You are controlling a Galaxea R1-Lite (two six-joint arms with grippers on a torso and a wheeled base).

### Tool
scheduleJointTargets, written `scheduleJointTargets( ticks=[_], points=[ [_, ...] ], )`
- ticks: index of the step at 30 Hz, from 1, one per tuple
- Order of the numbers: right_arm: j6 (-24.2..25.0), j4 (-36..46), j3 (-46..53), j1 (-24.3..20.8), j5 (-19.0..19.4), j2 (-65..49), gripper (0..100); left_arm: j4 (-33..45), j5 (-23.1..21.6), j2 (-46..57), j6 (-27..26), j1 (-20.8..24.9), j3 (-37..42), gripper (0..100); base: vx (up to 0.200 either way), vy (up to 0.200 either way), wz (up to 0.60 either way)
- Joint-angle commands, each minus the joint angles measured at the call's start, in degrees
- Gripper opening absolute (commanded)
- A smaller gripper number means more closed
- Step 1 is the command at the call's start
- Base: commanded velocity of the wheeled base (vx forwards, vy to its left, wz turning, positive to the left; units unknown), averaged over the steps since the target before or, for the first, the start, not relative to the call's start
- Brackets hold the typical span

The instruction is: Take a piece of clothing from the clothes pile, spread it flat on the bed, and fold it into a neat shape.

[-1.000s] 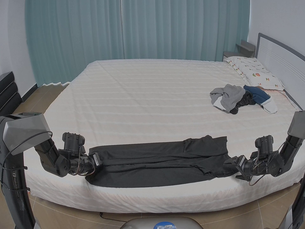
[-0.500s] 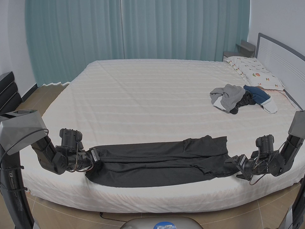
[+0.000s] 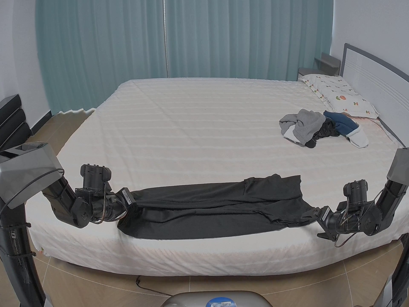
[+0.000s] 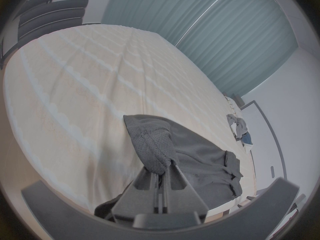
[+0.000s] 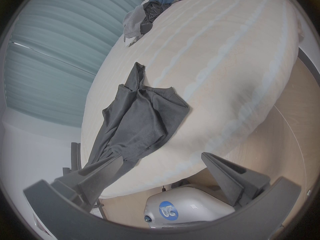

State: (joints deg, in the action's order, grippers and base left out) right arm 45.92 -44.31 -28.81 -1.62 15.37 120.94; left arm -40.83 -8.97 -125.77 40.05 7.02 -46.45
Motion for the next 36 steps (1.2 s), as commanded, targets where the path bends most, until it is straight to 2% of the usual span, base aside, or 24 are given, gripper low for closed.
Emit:
scheduleJointTargets(
  ticks=[1, 10, 14, 23, 31, 36],
  points=[
    [0.04, -0.07, -0.02, 0.04, 0.01, -0.01, 100, -0.04, 0.01, 1.49, 0.12, 0.62, -0.58, 0, 0.0, -0.2, 0.0],
    [0.31, -1.39, -0.02, 0.3, 0.01, -0.09, 100, 0.84, 1.68, 2.2, 0.12, 3.35, -2.16, 0, 0.0, -0.2, 0.0],
    [0.4, -2.53, 0.07, 0.48, -0.08, -0.01, 100, 7.69, 3.52, 4.13, 0.21, 5.55, -5.94, 0, 0.0, -0.2, 0.0],
    [0.4, -2.62, 0.07, 0.48, -0.08, -0.09, 100, 15.51, 7.74, 6.77, 0.21, 11.0, -11.12, 0, 0.0, -0.2, 0.0],
    [0.4, -2.53, 0.15, 0.39, -0.08, -0.88, 100, 20.52, 8.01, 6.41, 0.38, 14.25, -16.04, 0, 0.0, -0.2, 0.0],
    [0.31, -2.53, 0.24, 0.3, -0.08, -0.8, 100, 24.57, 7.92, 5.71, 2.49, 17.15, -20.7, 0, 0.0, -0.2, 0.0]
  ],
)
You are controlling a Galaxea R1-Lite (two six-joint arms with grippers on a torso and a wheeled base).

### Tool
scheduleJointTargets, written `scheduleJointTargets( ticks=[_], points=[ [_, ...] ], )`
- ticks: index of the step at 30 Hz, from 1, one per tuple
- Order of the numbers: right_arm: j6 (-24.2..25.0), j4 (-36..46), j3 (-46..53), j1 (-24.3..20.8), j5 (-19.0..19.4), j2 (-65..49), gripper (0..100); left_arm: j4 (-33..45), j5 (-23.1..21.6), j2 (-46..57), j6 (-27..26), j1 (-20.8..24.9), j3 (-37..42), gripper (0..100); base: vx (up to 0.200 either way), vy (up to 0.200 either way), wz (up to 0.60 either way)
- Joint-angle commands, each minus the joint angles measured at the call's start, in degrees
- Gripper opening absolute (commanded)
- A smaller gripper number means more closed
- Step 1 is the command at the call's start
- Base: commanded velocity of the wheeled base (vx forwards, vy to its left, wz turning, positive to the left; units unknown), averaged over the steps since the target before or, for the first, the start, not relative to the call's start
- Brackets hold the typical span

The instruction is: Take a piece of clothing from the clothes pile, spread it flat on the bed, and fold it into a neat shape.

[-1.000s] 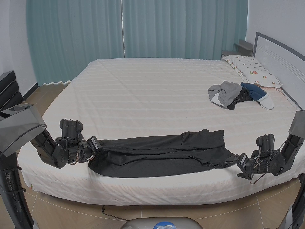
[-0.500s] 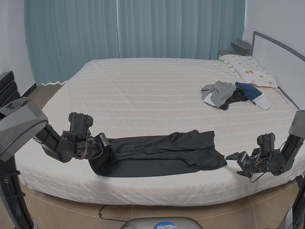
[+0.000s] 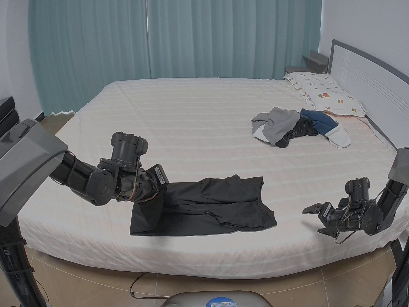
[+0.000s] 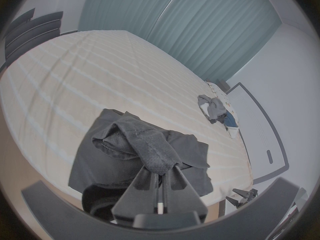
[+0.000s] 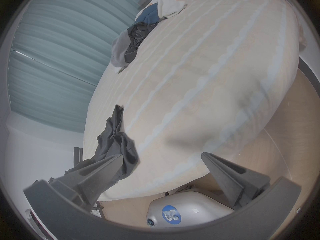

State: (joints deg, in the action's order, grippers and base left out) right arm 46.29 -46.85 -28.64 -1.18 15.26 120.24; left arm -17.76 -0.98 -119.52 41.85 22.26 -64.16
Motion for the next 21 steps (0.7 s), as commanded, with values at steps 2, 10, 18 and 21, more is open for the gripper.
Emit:
scheduleJointTargets(
  ticks=[2, 10, 18, 21],
  points=[
    [-0.06, 0.0, 0.16, -0.22, 0.03, -0.09, 100, 2.64, -0.17, -1.42, 0.78, 2.09, -4.75, 0, 0.0, -0.2, 0.0],
    [-0.15, -0.09, 0.16, -0.49, 0.03, 0.0, 100, 5.81, -0.17, -3.97, 0.78, 4.37, -8.88, 0, 0.0, -0.2, 0.0],
    [-0.32, 0.0, 0.25, -0.75, 0.03, 0.35, 100, 6.07, -0.17, -9.59, 2.62, 5.86, -13.54, 0, 0.0, -0.075, 0.0],
    [-0.32, 0.0, 0.33, -0.93, 0.03, 0.61, 100, 5.98, 0.54, -12.41, 4.38, 5.86, -15.73, 0, 0.0, 0.0, 0.0]
  ],
)
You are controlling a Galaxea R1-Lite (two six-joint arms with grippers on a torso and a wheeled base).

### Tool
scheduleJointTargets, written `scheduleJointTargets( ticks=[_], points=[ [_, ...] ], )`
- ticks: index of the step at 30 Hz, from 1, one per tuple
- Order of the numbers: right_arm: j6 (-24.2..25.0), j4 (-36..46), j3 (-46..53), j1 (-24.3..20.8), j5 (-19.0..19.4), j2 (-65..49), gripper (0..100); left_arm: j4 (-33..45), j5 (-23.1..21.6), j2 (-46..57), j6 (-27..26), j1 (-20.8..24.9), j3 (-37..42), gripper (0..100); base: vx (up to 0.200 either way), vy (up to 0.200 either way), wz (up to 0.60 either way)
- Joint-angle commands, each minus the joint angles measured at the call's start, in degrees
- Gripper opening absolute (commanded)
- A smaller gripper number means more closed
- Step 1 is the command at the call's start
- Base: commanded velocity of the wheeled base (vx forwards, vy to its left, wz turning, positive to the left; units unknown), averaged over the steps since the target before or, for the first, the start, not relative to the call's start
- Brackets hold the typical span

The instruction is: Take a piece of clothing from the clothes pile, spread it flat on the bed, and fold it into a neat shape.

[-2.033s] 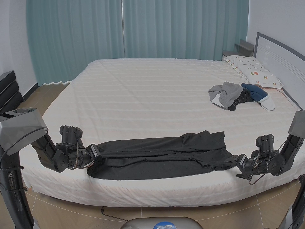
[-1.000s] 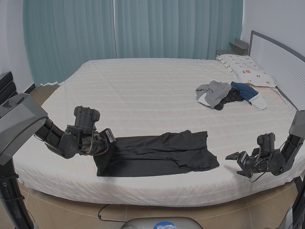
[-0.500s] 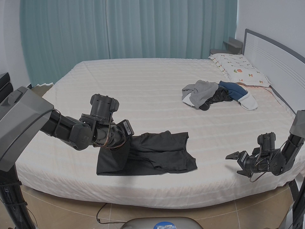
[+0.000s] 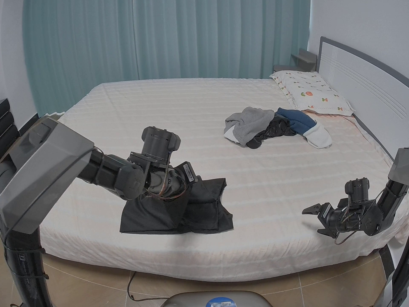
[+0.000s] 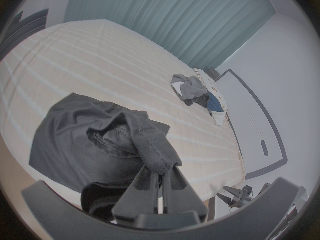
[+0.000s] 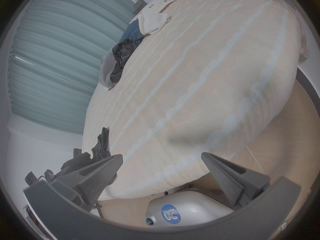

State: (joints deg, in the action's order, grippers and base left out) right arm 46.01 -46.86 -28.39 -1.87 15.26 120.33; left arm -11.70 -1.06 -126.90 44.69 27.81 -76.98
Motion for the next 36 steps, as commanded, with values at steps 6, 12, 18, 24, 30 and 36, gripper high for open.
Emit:
scheduleJointTargets(
  ticks=[6, 12, 18, 24, 30, 36],
  points=[
    [-0.04, 0.01, 0.09, -0.24, 0.03, 0.6, 100, 0.19, 0.88, -6.51, 2.95, 0.49, -3.26, 0, 0.0, 0.0, 0.0],
    [-0.13, 0.01, 0.09, -0.24, 0.03, 0.78, 100, -0.25, 0.8, -5.81, 3.03, 1.02, -3.0, 100, 0.0, 0.0, 0.0],
    [-0.13, 0.01, 0.09, -0.33, 0.03, 0.96, 100, 0.1, 0.88, -1.68, 3.12, 1.11, -2.65, 100, 0.0, 0.0, 0.0],
    [-0.13, 0.01, 0.18, -0.42, 0.03, 0.87, 100, -0.25, 0.97, 2.8, 3.12, 0.41, 0.08, 100, 0.0, 0.0, 0.0],
    [-0.13, 0.01, 0.18, -0.42, 0.03, 0.78, 100, -0.34, 0.97, 4.47, 3.21, -3.29, 5.18, 100, 0.0, 0.0, 0.0],
    [-0.04, 0.01, 0.0, -0.68, 0.03, 0.69, 100, -3.33, 0.09, 5.61, 10.77, -8.82, 10.54, 100, 0.0, 0.0, 0.0]
  ],
)
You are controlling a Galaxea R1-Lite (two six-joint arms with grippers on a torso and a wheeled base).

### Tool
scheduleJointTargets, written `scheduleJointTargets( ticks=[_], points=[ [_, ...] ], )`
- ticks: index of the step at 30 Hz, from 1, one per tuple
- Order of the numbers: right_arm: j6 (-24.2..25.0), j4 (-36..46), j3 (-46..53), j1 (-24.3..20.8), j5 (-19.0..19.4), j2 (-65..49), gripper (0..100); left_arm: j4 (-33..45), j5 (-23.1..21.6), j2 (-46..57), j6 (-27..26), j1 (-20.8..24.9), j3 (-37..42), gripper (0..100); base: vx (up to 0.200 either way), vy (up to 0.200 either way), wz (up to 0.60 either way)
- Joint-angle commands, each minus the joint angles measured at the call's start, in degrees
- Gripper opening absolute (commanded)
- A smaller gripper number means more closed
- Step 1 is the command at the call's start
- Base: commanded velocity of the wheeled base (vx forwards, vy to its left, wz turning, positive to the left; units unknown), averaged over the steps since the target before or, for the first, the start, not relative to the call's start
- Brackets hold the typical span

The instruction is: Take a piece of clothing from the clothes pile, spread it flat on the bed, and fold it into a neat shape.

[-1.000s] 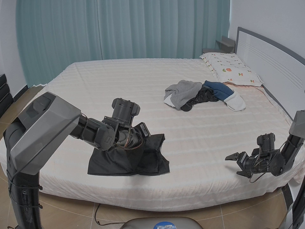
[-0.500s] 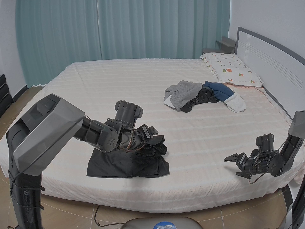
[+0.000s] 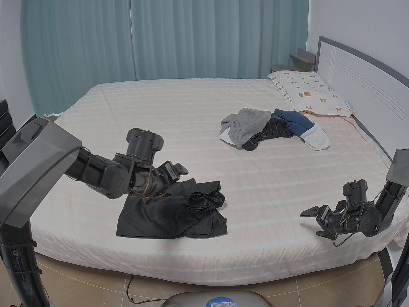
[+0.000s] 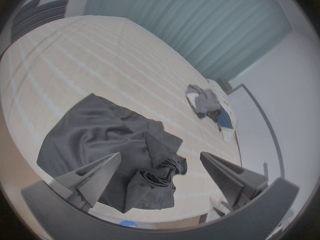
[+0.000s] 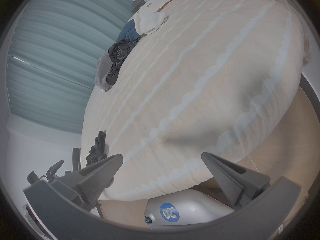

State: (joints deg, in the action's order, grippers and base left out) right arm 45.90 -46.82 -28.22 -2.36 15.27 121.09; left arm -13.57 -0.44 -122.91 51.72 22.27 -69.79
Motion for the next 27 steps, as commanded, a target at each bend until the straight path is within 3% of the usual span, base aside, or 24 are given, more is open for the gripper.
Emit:
scheduleJointTargets(
  ticks=[1, 4, 11, 16, 20, 27],
  points=[
    [-0.02, -0.02, -0.26, -0.18, 0.02, 0.02, 100, -1.9, -0.7, 1.7, 5.05, -3.99, 3.96, 100, 0.0, 0.0, 0.0],
    [-0.02, -0.11, -0.34, -0.27, 0.02, -0.06, 100, -2.6, -1.67, 1.7, 6.46, -4.87, 5.19, 100, 0.0, 0.2, 0.0],
    [0.42, 0.86, -3.33, -3.44, -0.51, -2.7, 100, -6.21, -9.84, 1.7, 12.08, -9.09, 10.2, 100, 0.0, 0.2, 0.0],
    [0.42, 2.18, -5.18, -7.22, -1.83, -4.55, 100, -8.67, -10.55, 1.88, 12.17, -10.67, 12.84, 100, 0.0, 0.2, 0.0],
    [0.25, 8.86, -11.42, -14.95, -9.47, -5.07, 100, -14.47, -11.25, 1.18, 12.0, -13.22, 16.18, 100, 0.0, 0.2, 0.0],
    [0.07, 19.93, -21.52, -27.34, -17.03, -2.88, 100, -15.88, -16.52, 0.3, 11.91, -14.71, 17.58, 100, 0.0, 0.2, 0.0]
  ],
)
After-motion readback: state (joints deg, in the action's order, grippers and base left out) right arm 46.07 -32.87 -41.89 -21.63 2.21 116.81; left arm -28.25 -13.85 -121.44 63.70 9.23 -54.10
